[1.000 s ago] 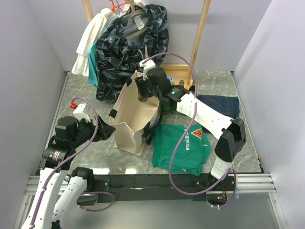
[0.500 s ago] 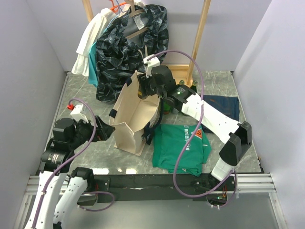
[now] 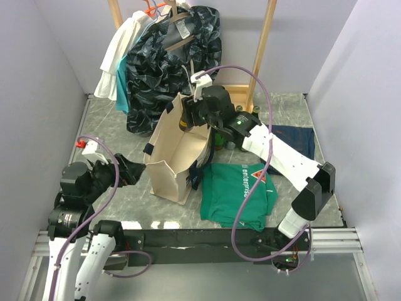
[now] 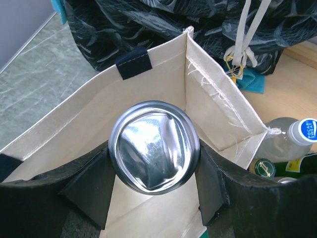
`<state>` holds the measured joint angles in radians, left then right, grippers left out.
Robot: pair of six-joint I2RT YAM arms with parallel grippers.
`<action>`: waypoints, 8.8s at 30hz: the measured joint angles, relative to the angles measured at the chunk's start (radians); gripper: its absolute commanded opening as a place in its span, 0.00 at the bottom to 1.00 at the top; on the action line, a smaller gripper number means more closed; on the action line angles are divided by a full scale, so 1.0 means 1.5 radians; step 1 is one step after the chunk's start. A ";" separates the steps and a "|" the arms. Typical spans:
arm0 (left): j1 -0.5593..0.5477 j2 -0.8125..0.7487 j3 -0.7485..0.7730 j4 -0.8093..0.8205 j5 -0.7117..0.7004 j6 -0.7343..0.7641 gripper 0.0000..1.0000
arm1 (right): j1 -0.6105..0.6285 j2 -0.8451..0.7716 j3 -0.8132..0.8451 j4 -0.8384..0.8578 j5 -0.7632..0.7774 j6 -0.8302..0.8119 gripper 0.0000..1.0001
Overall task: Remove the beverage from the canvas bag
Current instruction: Take out the drink from the canvas bag, then place the drink at the center of the board.
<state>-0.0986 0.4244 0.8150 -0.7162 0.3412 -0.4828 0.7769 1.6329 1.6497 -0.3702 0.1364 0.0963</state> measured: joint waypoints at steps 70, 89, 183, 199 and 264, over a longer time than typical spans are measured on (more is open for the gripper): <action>0.021 0.082 -0.050 0.205 -0.073 -0.013 0.96 | 0.009 -0.318 -0.142 -0.021 -0.016 -0.065 0.00; 0.022 0.054 -0.072 0.203 -0.073 -0.024 0.96 | 0.010 -0.434 -0.221 -0.003 0.126 -0.081 0.00; 0.022 0.052 -0.077 0.203 -0.073 -0.026 0.96 | -0.136 -0.320 -0.494 0.137 0.124 0.046 0.00; 0.022 0.052 -0.077 0.203 -0.073 -0.026 0.96 | -0.134 -0.277 -0.499 0.169 0.126 0.068 0.00; 0.022 0.056 -0.077 0.203 -0.071 -0.026 0.96 | -0.131 -0.105 -0.487 0.231 0.123 0.104 0.44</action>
<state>-0.0658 0.5079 0.6994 -0.4122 0.2344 -0.5213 0.5800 1.4761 0.9188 -0.0235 0.3214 0.2516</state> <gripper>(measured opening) 0.967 0.652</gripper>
